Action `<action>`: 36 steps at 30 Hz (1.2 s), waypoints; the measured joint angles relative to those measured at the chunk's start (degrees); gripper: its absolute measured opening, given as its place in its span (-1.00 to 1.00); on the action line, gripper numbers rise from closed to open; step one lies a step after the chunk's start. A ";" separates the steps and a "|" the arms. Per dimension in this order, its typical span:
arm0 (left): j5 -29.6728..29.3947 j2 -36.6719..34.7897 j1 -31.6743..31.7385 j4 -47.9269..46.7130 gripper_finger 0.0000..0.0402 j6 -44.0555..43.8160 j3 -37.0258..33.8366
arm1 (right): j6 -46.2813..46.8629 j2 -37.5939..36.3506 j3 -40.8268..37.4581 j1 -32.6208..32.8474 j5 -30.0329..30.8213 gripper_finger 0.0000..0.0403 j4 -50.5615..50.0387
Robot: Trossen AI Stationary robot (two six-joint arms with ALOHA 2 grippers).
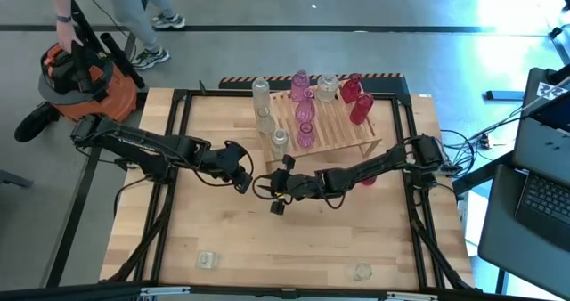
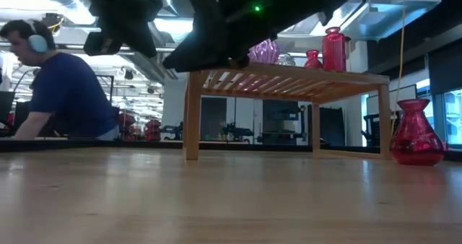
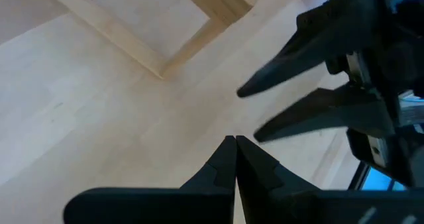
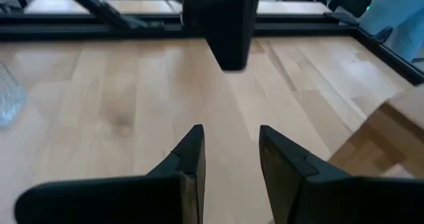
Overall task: Sort vases onto shelf
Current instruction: Adjust the shelf on the top of the table
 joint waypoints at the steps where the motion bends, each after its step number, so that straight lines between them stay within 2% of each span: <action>1: -0.20 0.00 -0.24 0.02 -1.00 -0.41 0.00 | 0.01 -0.50 -0.05 0.12 0.14 -0.55 -1.10; 3: -1.12 0.00 -0.78 0.25 -1.00 -0.79 0.00 | 0.20 -1.92 -0.06 1.08 0.34 -0.55 -2.72; 8: -6.70 0.00 -2.23 5.42 -1.00 -5.04 0.00 | 1.91 -6.25 0.01 4.33 5.46 -0.55 -11.67; 14: -8.86 2.85 -3.03 11.15 -1.00 -13.69 -0.11 | 6.70 -11.85 -0.01 8.10 13.51 -0.55 -25.34; 19: -9.46 7.28 -4.28 21.64 -1.00 -20.74 -3.22 | 11.41 -17.04 -0.01 11.79 21.81 -0.55 -37.13; 22: -13.74 7.98 -4.26 25.19 -1.00 -25.76 -5.89 | 15.12 -20.01 -0.01 13.84 25.82 -0.55 -44.85; 27: -24.77 8.00 -5.26 33.54 -1.00 -30.58 -10.82 | 20.71 -23.56 -0.03 16.34 27.81 -0.55 -57.60; 31: -27.66 8.13 -4.47 40.80 -1.00 -30.67 -13.94 | 24.86 -25.16 -0.03 17.49 27.74 -0.55 -65.61; 36: -31.82 8.20 -4.34 43.61 -1.00 -31.92 -15.98 | 31.64 -27.21 -0.03 17.73 28.34 -0.55 -73.79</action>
